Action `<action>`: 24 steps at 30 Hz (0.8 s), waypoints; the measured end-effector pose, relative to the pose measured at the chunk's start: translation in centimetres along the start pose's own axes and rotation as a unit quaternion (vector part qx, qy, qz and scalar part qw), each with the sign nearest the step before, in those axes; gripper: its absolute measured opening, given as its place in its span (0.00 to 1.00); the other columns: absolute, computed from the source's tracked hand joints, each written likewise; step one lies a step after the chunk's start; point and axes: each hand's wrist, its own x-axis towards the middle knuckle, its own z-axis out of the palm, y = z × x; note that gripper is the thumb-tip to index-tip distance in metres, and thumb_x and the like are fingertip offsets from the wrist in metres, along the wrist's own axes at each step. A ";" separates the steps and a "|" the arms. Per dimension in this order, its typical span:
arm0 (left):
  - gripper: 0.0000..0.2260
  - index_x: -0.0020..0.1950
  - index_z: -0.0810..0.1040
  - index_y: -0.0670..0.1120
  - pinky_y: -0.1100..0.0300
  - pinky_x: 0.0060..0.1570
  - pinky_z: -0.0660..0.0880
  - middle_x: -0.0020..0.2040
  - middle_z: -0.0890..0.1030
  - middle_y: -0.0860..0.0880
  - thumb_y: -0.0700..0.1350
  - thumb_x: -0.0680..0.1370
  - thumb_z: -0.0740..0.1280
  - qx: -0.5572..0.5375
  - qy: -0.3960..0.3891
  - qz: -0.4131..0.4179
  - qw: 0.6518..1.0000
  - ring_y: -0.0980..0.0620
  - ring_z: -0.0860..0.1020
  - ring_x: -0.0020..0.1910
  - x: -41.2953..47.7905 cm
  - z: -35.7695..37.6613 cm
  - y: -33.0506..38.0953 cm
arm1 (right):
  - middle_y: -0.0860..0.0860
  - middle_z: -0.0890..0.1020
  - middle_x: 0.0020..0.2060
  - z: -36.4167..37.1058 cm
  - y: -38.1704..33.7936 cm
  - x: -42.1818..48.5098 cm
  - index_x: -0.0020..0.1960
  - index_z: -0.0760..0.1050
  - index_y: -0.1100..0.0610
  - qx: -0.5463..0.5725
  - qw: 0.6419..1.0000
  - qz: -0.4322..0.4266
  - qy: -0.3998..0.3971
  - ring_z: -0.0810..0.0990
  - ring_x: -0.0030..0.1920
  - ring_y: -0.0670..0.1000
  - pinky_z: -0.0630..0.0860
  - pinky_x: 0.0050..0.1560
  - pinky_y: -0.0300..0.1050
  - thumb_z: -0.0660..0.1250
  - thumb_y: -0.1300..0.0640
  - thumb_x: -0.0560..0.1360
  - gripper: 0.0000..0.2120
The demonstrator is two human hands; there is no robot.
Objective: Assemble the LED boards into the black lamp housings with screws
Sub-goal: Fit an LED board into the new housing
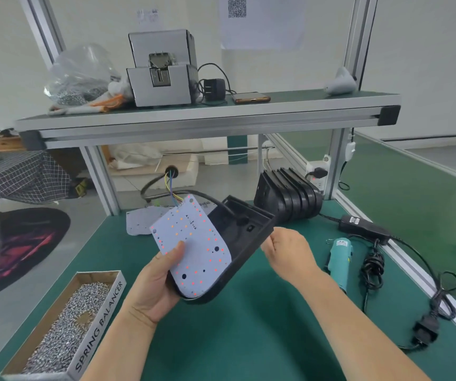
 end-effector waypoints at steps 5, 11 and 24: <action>0.13 0.53 0.88 0.47 0.52 0.44 0.83 0.58 0.85 0.43 0.44 0.73 0.67 0.006 0.006 -0.002 1.000 0.46 0.85 0.53 -0.7 -0.4 -0.7 | 0.47 0.63 0.29 0.6 0.2 -0.5 0.31 0.56 0.52 -0.075 0.997 0.009 0.029 0.66 0.33 0.56 0.61 0.36 0.48 0.56 0.49 0.85 0.25; 0.14 0.55 0.87 0.45 0.51 0.44 0.83 0.59 0.84 0.42 0.48 0.75 0.66 -0.021 0.012 -0.037 0.999 0.45 0.85 0.55 -1.3 -0.1 -1.7 | 0.48 0.67 0.29 2.2 0.5 -1.2 0.32 0.59 0.53 -0.063 0.995 0.048 -0.060 0.70 0.35 0.55 0.66 0.35 0.46 0.55 0.55 0.84 0.22; 0.16 0.62 0.83 0.40 0.53 0.56 0.79 0.63 0.81 0.37 0.40 0.74 0.70 0.144 -0.115 -0.115 0.976 0.41 0.82 0.61 -2.4 -0.1 -2.8 | 0.46 0.87 0.46 -7.1 -3.3 3.9 0.52 0.85 0.52 0.328 0.925 -0.025 -0.188 0.66 0.29 0.44 0.66 0.30 0.30 0.63 0.47 0.83 0.14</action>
